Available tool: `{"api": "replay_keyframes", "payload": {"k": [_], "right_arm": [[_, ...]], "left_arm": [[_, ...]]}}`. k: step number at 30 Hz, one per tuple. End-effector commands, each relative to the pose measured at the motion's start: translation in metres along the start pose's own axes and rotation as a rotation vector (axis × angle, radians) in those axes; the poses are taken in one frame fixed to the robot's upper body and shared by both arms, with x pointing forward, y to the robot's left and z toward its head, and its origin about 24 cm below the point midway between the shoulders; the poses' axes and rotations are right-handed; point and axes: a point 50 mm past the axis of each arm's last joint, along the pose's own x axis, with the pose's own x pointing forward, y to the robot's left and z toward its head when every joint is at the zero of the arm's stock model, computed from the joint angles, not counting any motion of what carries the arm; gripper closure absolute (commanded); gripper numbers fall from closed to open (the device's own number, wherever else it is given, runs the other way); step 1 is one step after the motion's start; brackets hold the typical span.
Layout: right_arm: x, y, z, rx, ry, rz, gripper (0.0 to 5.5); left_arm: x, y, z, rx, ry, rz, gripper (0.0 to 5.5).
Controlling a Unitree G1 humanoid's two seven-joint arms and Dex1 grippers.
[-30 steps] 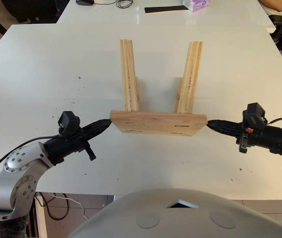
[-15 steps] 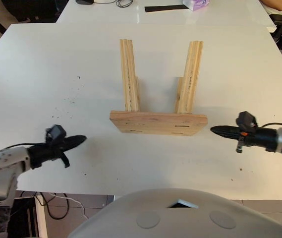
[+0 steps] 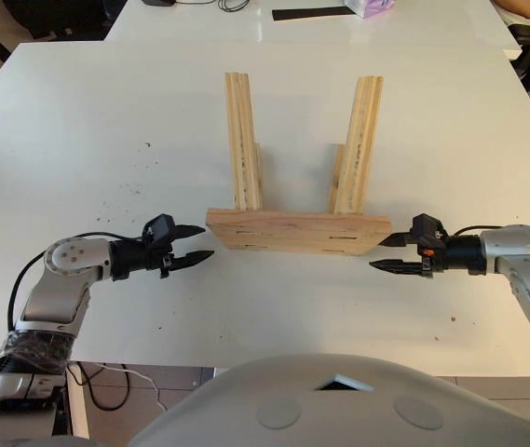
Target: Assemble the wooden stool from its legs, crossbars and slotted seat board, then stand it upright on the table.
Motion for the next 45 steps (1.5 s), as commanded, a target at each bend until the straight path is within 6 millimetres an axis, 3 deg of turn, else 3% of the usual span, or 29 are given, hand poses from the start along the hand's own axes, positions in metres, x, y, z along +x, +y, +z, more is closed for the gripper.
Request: {"api": "replay_keyframes", "payload": {"k": [1,9,15,24,26,31,35,38,45], "right_arm": [[0.005,-0.007,0.007,-0.013,-0.014,-0.015,2.65],[0.024,-0.012,0.016,-0.020,-0.059,0.008,2.65],[0.031,-0.008,0.011,-0.017,-0.053,0.034,2.65],[0.031,-0.012,0.005,-0.014,-0.043,0.028,3.88],[0.031,-0.013,0.004,-0.005,-0.052,0.023,3.90],[0.034,-0.014,0.003,0.062,-0.112,0.012,3.91],[0.034,-0.003,0.002,0.091,-0.120,0.086,3.91],[0.027,0.010,0.022,0.237,-0.272,0.153,3.91],[-0.004,0.050,0.081,0.551,-0.642,0.396,3.91]], "left_arm": [[0.009,0.005,0.006,0.054,-0.003,-0.043,2.22],[0.028,0.005,0.012,0.087,-0.041,-0.115,2.22],[0.041,0.006,0.015,0.104,-0.068,-0.133,2.22],[0.045,0.008,0.013,0.107,-0.092,-0.144,3.52],[0.045,0.008,0.013,0.108,-0.095,-0.148,3.81],[0.047,0.005,0.014,0.103,-0.103,-0.184,3.86],[0.047,-0.005,0.013,0.060,-0.108,-0.243,3.89],[0.041,-0.014,0.028,-0.039,-0.170,-0.314,3.92],[0.015,-0.052,0.101,-0.493,-0.648,-0.474,3.92]]}}
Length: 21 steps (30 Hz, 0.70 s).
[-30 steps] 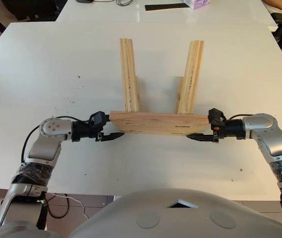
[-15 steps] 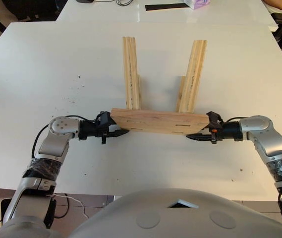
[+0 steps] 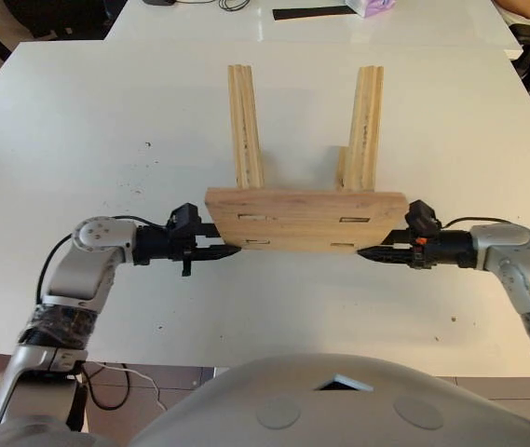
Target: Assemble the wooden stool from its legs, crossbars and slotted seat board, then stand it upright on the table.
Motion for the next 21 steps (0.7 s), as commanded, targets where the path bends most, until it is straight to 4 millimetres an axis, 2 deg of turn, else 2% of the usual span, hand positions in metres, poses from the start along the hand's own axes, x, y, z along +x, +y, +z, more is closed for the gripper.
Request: {"api": "replay_keyframes", "payload": {"k": [1,4,7,9,12,16,19,21], "right_arm": [[0.014,0.064,0.046,0.272,-0.395,0.378,3.91],[0.012,0.085,0.063,0.369,-0.604,0.446,3.90],[0.018,0.098,0.072,0.366,-0.783,0.461,3.90],[0.025,0.105,0.080,0.363,-0.890,0.448,3.90],[0.033,0.113,0.111,0.412,-1.127,0.419,3.91],[0.029,0.119,0.145,0.616,-1.374,0.400,3.96],[0.024,0.117,0.151,0.771,-1.450,0.369,4.07],[0.024,0.105,0.147,0.905,-1.471,0.293,4.13]], "left_arm": [[0.026,-0.053,0.057,-0.343,-0.533,-0.228,3.92],[0.025,-0.067,0.081,-0.465,-0.778,-0.226,3.92],[0.023,-0.075,0.098,-0.567,-0.977,-0.191,3.92],[0.021,-0.074,0.109,-0.628,-1.089,-0.157,3.92],[0.020,-0.068,0.122,-0.716,-1.253,-0.071,3.92],[0.019,-0.064,0.137,-0.826,-1.380,0.007,3.94],[0.016,-0.056,0.142,-0.945,-1.445,0.099,4.03],[0.019,-0.049,0.137,-1.039,-1.443,0.179,4.10]]}}
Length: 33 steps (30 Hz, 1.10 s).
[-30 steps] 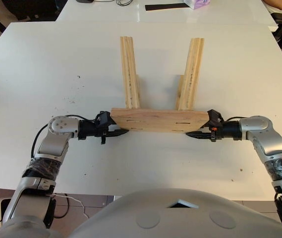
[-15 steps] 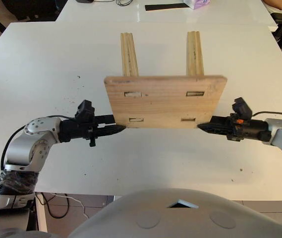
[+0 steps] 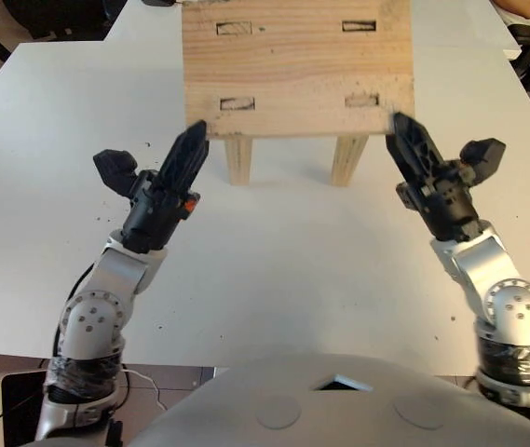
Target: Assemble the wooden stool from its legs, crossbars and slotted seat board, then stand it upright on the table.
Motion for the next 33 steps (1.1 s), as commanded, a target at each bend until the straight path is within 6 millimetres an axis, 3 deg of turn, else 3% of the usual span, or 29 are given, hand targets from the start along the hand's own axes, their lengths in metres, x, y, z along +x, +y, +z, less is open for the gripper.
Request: {"api": "replay_keyframes", "payload": {"k": [1,5,8,13,17,21,26,27,30,33], "right_arm": [[0.027,0.079,0.012,0.420,-0.260,0.088,4.15],[0.024,0.075,0.011,0.450,-0.260,-0.023,4.18],[0.022,0.057,0.006,0.477,-0.236,-0.175,4.18],[0.022,0.026,0.004,0.489,-0.281,-0.411,4.17],[0.020,-0.008,-0.002,0.469,-0.321,-0.581,4.17],[0.006,-0.039,-0.008,0.451,-0.345,-0.700,4.17],[0.013,-0.038,-0.003,0.372,-0.348,-0.620,4.17],[0.015,-0.035,-0.002,0.338,-0.349,-0.582,3.80],[0.025,-0.004,0.007,0.239,-0.354,-0.358,3.34],[0.026,0.009,0.016,0.203,-0.382,-0.268,2.91]], "left_arm": [[0.034,-0.053,0.006,-0.287,-0.222,0.047,4.12],[0.039,-0.046,0.013,-0.307,-0.312,0.215,4.17],[0.039,-0.046,0.012,-0.321,-0.348,0.279,4.17],[0.028,-0.009,0.003,-0.310,-0.385,0.513,4.17],[0.011,0.041,-0.006,-0.291,-0.420,0.678,4.17],[0.005,0.058,-0.019,-0.269,-0.419,0.726,4.17],[0.013,0.046,-0.014,-0.229,-0.427,0.652,4.17],[0.016,0.041,-0.011,-0.207,-0.420,0.605,4.17],[0.025,0.012,-0.001,-0.168,-0.444,0.389,3.47],[0.026,0.001,0.008,-0.140,-0.493,0.315,3.03]]}}
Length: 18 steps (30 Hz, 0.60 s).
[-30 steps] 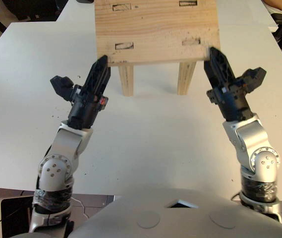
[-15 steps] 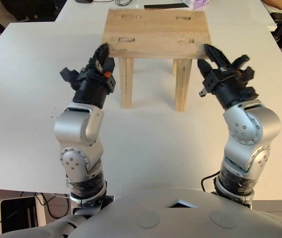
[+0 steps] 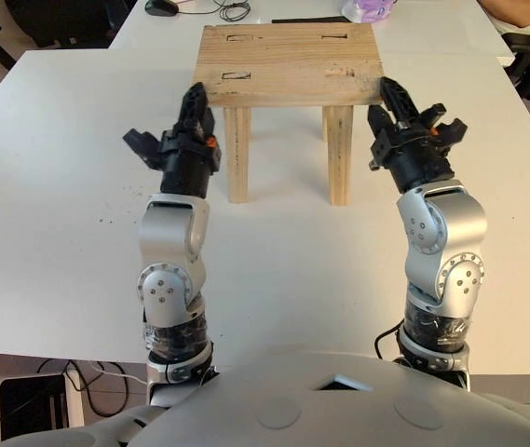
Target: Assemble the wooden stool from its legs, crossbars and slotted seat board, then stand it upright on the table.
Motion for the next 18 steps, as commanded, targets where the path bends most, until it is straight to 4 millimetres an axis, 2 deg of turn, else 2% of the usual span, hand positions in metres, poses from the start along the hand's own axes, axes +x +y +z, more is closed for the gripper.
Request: {"api": "replay_keyframes", "payload": {"k": [1,3,5,6,7,9,10,12,13,14,15,18], "right_arm": [[-0.002,0.020,0.005,-0.010,-0.016,0.125,2.69],[-0.003,0.018,0.011,-0.058,-0.018,0.126,2.57],[-0.001,0.013,0.023,-0.200,-0.046,0.113,2.57],[0.002,0.009,0.033,-0.300,-0.074,0.095,2.57],[0.011,0.002,0.046,-0.424,-0.102,0.048,2.57],[0.032,-0.012,0.073,-0.638,-0.156,-0.048,2.57],[0.043,-0.015,0.084,-0.747,-0.179,-0.070,2.57],[0.070,-0.008,0.106,-0.935,-0.271,-0.094,2.57],[0.082,0.004,0.111,-1.071,-0.328,-0.060,2.57],[0.091,0.013,0.112,-1.134,-0.361,-0.034,2.57],[0.098,0.018,0.112,-1.208,-0.379,-0.028,2.57],[0.111,0.012,0.103,-1.451,-0.435,-0.051,2.57]], "left_arm": [[0.000,-0.017,0.008,-0.001,-0.056,-0.103,2.81],[0.000,-0.019,0.012,0.016,-0.062,-0.130,2.68],[0.001,-0.013,0.023,0.120,-0.070,-0.123,2.68],[0.003,-0.009,0.031,0.247,-0.078,-0.115,2.68],[0.010,-0.002,0.042,0.450,-0.092,-0.082,2.68],[0.031,0.004,0.063,0.828,-0.118,-0.044,2.68],[0.045,0.003,0.071,0.985,-0.134,-0.046,2.68],[0.080,-0.014,0.090,1.218,-0.253,-0.075,2.68],[0.095,-0.024,0.098,1.315,-0.333,-0.075,2.68],[0.105,-0.031,0.101,1.381,-0.387,-0.083,2.68],[0.111,-0.032,0.102,1.449,-0.421,-0.075,2.68],[0.115,-0.011,0.102,1.512,-0.481,0.004,2.68]]}}
